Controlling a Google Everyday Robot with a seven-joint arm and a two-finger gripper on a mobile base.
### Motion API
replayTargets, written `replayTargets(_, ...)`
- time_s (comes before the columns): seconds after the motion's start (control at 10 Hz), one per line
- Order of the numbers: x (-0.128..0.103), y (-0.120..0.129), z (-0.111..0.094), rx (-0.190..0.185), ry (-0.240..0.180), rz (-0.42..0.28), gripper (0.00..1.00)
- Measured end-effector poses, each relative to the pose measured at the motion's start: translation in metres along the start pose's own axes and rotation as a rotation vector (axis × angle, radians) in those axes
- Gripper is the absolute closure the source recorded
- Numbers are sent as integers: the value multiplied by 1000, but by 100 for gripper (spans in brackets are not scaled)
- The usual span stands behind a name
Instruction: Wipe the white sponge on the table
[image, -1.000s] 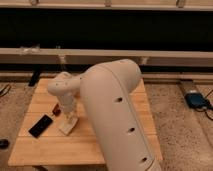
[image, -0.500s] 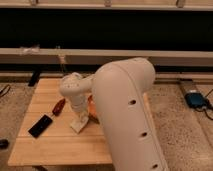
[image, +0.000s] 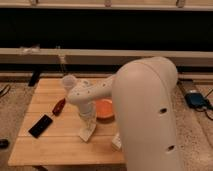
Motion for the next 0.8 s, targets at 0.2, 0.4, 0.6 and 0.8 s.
replayTargets(0.2, 18, 18, -5, -7, -6, -57, 100)
replayTargets(0.4, 22, 36, -9, -3, -18, -113, 100)
replayTargets(0.6, 21, 61, -15, 9, -35, -181, 100)
replayTargets(0.8, 17, 84, -22, 14, -49, -233, 100)
